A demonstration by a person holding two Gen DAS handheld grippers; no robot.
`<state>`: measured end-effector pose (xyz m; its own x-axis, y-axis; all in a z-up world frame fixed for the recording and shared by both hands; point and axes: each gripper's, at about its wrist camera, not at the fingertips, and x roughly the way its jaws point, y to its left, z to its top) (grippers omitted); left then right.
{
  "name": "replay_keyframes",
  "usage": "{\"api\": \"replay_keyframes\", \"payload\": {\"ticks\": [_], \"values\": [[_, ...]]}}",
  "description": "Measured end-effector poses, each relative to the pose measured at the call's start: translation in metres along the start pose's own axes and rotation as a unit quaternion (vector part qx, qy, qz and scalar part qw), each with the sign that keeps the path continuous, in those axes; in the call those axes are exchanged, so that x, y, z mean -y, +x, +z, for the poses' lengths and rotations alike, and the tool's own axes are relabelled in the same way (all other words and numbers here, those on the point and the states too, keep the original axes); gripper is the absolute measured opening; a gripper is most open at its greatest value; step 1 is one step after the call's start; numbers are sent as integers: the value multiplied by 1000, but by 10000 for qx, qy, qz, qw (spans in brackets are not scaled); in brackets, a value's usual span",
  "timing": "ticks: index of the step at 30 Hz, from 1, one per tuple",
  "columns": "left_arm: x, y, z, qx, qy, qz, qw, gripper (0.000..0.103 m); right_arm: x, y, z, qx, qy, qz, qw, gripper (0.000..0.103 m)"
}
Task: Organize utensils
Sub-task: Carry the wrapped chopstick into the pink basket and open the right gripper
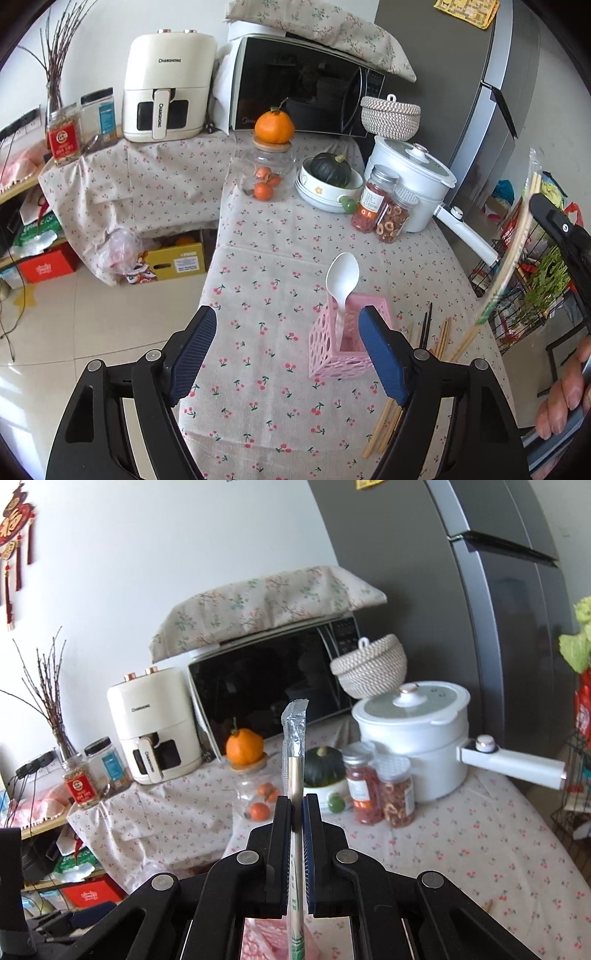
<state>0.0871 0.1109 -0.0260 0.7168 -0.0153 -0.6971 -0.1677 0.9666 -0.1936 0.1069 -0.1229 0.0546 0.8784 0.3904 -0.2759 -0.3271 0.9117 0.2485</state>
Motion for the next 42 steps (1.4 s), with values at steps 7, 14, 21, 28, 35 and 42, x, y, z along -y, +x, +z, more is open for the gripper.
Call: {"api": "replay_keyframes", "payload": {"ticks": [7,14,21,28,35,42], "values": [[-13,9,-1,-184,-7,-7,9998,82,-26,51,-14,26,-316,31,9995,5],[-22,25,4,-451,-74,-7,9990,82,-31,91,-31,10,-455,-220,9987,5],[-16,26,3,-508,-56,-129,9986,82,-33,98,-28,97,-519,-256,9983,5],[-12,31,1,-586,-12,-100,9982,82,-36,93,-22,278,-553,-204,9979,5],[-15,31,2,-563,-78,-59,9984,82,-42,102,-38,-111,-641,-68,9979,5],[-18,28,1,-535,-154,35,9984,82,-33,101,-41,-819,-340,339,9955,45]]}}
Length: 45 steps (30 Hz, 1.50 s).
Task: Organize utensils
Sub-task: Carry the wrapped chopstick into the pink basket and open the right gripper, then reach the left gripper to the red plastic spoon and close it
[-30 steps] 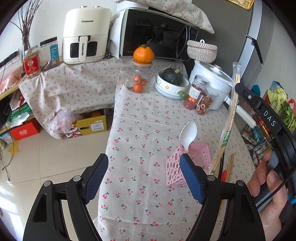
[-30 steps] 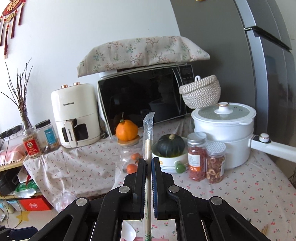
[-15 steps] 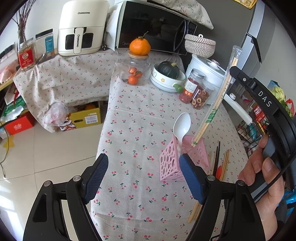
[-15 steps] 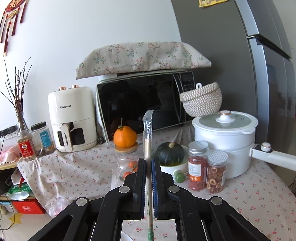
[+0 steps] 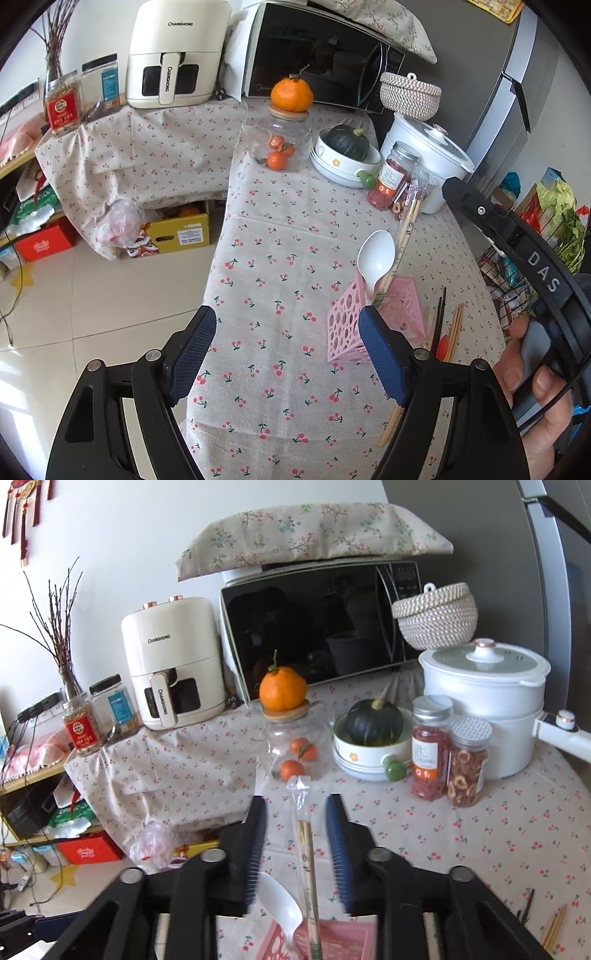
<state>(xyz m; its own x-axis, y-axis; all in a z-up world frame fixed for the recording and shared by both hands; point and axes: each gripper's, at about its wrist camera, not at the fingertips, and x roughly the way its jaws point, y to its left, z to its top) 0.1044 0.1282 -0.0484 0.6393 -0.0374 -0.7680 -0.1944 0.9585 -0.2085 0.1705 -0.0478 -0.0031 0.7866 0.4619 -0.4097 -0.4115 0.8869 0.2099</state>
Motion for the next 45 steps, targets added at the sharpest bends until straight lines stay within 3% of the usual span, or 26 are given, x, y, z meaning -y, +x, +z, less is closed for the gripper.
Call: {"api": "replay_keyframes", "payload": {"ticks": [5,7,13,20,25,31,34,38,39,41,43,45], "values": [[6,0,-4,-76,34,-28,10000,83,21,-23,6,-307,331,-78,9990,51],[11,-1,-8,-108,86,-61,9999,84,32,-37,9,-421,420,-201,9980,63],[36,-4,-23,-155,465,-53,9988,90,73,-71,6,-862,655,-712,9916,78],[72,8,-45,-442,905,-138,9948,97,124,-84,-32,-1798,721,-1343,9718,81],[112,16,-61,-615,1252,-493,9890,103,163,-89,-59,-2392,885,-1582,9539,81],[170,29,-79,-705,1738,-877,9783,103,205,-106,-60,-2347,1239,-1908,9451,82],[194,50,-84,-1142,2099,-661,9688,103,220,-113,-55,-2280,1368,-1935,9444,84],[207,79,-82,-1561,1919,-675,9666,103,232,-114,-53,-2282,1399,-1909,9444,84],[209,88,-80,-1678,1826,-710,9662,101,234,-113,-53,-2292,1382,-1909,9444,84],[215,104,-76,-1825,1689,-796,9653,87,238,-112,-54,-2328,1366,-1915,9437,84],[220,119,-74,-1965,1579,-856,9639,62,243,-110,-54,-2361,1396,-1866,9434,84],[223,132,-72,-2090,1448,-902,9629,47,247,-109,-54,-2382,1436,-1810,9433,84]]}}
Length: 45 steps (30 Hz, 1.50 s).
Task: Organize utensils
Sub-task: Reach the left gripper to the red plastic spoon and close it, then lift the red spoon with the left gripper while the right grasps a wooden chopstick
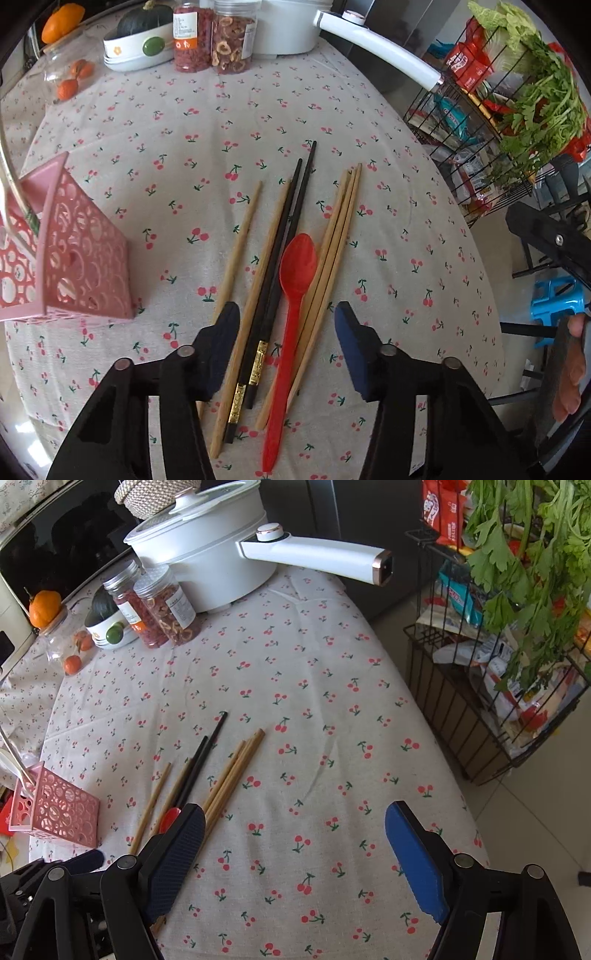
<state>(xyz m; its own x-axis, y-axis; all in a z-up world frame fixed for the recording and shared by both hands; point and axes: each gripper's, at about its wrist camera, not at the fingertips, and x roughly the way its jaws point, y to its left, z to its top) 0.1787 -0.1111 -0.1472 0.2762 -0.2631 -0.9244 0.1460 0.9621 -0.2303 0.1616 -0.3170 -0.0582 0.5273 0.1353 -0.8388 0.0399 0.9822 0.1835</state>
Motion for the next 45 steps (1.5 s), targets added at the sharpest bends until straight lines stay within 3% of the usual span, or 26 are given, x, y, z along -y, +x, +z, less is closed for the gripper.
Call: {"api": "replay_keyframes", "payload": {"ticks": [4,14,17,19,23,32,38,45], "values": [[4,16,11,-64,29,-20,10000,34,6,4,4,-27,51,39,10000,84],[9,37,34,-146,153,442,9988,33,16,12,10,-108,225,29,9997,84],[9,39,35,-157,225,522,9983,19,19,13,9,-114,241,18,9996,84],[9,37,36,-109,283,508,9982,3,21,14,9,-121,259,-9,9996,84],[12,30,35,-38,338,416,9986,0,28,16,9,-163,370,-80,9992,84],[17,-19,25,680,574,459,9950,0,25,21,6,-281,324,-151,9990,84],[15,-80,4,1455,921,456,9840,0,19,33,5,-439,299,-63,9986,84],[-12,-129,-26,2011,973,387,9740,0,6,75,5,-864,351,60,9956,84]]}}
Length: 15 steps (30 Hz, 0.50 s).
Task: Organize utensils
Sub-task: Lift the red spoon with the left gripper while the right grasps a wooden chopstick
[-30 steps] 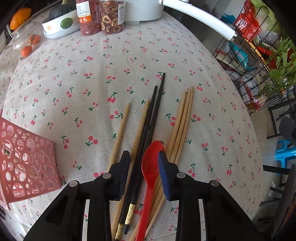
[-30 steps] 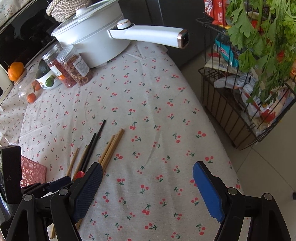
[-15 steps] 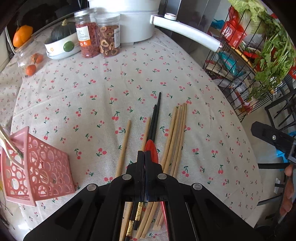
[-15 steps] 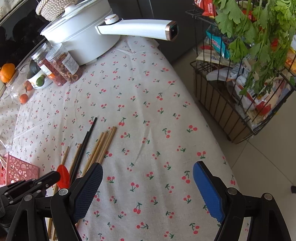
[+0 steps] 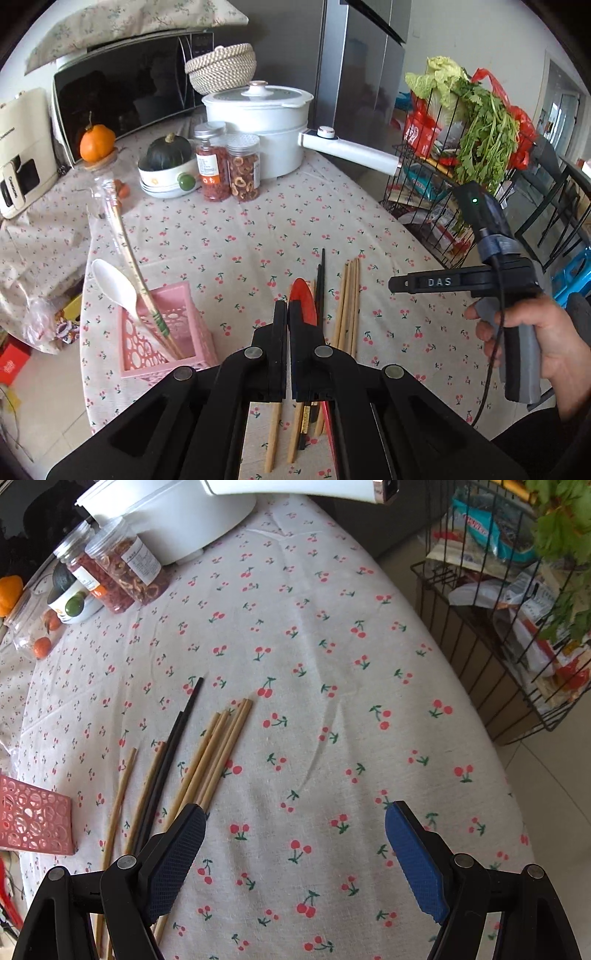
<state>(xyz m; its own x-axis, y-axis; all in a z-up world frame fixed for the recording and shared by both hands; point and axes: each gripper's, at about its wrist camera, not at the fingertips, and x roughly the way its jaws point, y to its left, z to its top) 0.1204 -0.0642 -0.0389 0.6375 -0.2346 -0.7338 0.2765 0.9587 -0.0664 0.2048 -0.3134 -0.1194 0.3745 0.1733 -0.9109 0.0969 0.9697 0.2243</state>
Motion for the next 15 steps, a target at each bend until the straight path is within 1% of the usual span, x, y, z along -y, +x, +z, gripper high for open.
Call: {"api": "replay_keyframes", "payload": {"ticks": [2,4,5,7,8,10,12,15], "values": [[-12,-10,-7,143,-70,0,9999,0,-5,13,2,-123,39,83,9999,81],[-25,-15,-11,171,-229,-68,9996,0,-12,25,5,-195,59,133,9997,69],[-30,-17,-12,147,-305,-173,9993,0,-16,31,7,-239,68,144,9996,65],[-39,-25,-13,211,-361,-233,9989,0,-26,43,10,-349,43,137,9993,51],[-41,-27,-14,257,-342,-211,9989,0,-31,49,11,-408,14,92,9991,49],[-47,-33,-16,302,-365,-220,9986,0,-42,53,15,-307,-129,-144,9993,45],[-55,-36,-16,299,-461,-302,9980,0,-52,59,18,-336,-220,-224,9989,41],[-64,-41,-17,338,-586,-370,9970,0,-66,64,17,-344,-454,-814,9951,34]]}}
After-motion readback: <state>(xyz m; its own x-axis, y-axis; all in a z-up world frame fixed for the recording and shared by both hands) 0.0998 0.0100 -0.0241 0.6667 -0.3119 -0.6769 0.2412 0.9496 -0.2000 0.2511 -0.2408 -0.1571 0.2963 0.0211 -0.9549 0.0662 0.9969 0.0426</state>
